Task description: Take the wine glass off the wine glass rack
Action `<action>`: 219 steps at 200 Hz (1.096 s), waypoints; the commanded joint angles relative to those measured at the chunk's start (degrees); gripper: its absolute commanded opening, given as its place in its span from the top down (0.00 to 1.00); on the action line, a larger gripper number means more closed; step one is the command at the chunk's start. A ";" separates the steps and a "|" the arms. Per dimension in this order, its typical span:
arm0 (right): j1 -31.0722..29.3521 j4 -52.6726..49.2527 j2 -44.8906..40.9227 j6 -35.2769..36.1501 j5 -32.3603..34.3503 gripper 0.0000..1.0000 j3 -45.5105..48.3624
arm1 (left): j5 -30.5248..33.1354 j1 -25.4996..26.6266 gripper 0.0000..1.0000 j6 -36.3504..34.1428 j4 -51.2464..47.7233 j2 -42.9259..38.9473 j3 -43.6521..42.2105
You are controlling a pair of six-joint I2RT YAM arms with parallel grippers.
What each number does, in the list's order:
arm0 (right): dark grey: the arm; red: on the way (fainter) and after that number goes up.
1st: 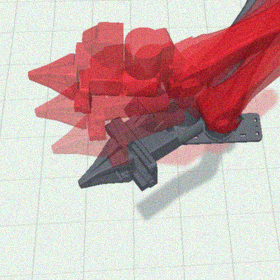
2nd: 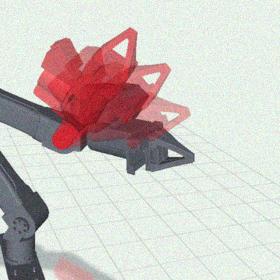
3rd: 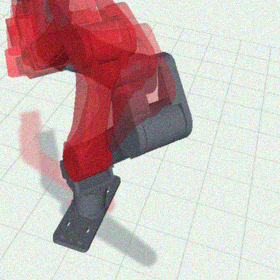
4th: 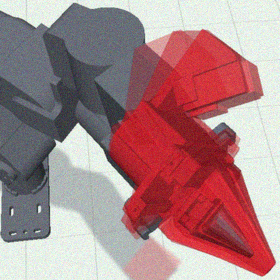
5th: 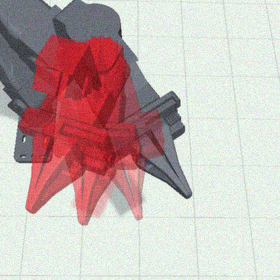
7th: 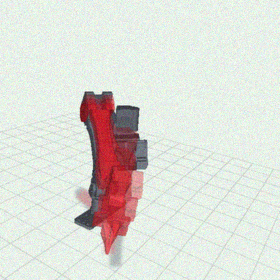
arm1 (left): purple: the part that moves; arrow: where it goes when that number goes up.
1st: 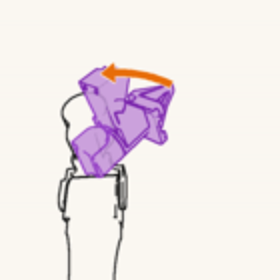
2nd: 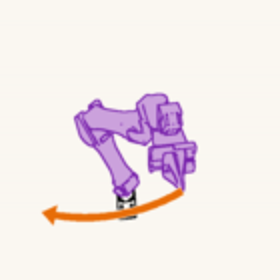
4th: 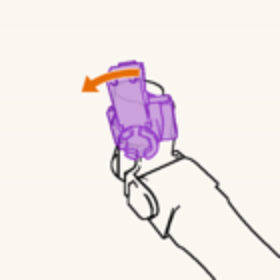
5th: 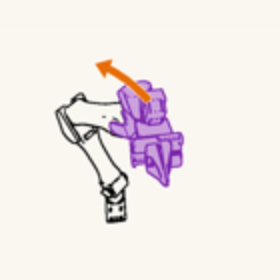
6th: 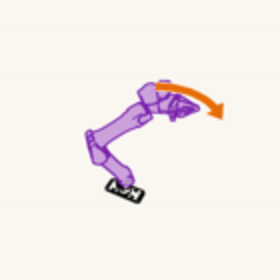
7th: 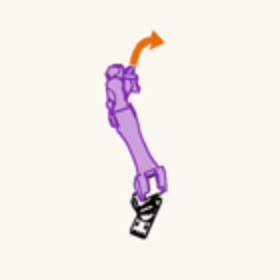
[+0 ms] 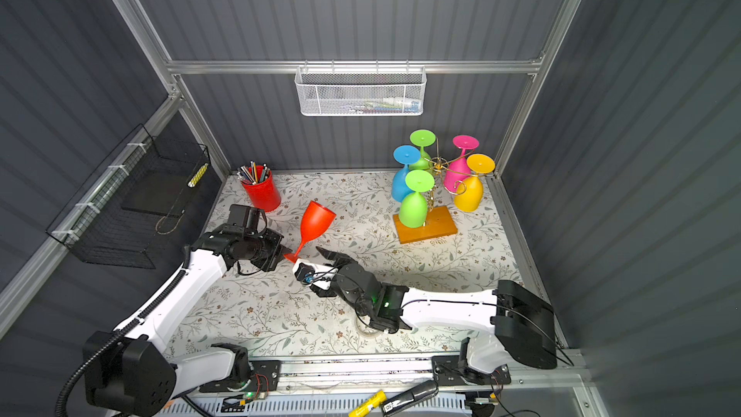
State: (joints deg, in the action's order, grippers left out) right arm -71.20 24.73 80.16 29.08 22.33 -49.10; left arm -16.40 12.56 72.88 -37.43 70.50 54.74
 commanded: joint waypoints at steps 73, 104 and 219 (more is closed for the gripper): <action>12.33 -46.57 -7.77 -33.88 -20.95 0.34 -21.73 | -13.63 -2.78 1.00 -5.84 28.49 -2.53 -13.63; 15.73 -58.69 -3.20 -39.42 -25.66 0.36 -32.01 | -16.07 -2.82 1.00 -6.71 34.91 -0.86 -16.05; 17.59 -68.21 13.11 -45.43 -26.59 0.51 -54.55 | -19.13 -2.89 1.00 -10.85 41.57 0.65 -17.52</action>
State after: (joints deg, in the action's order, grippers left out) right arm -53.84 -40.99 91.22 -15.40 -3.75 -100.55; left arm -33.76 10.02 63.37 1.89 70.46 38.02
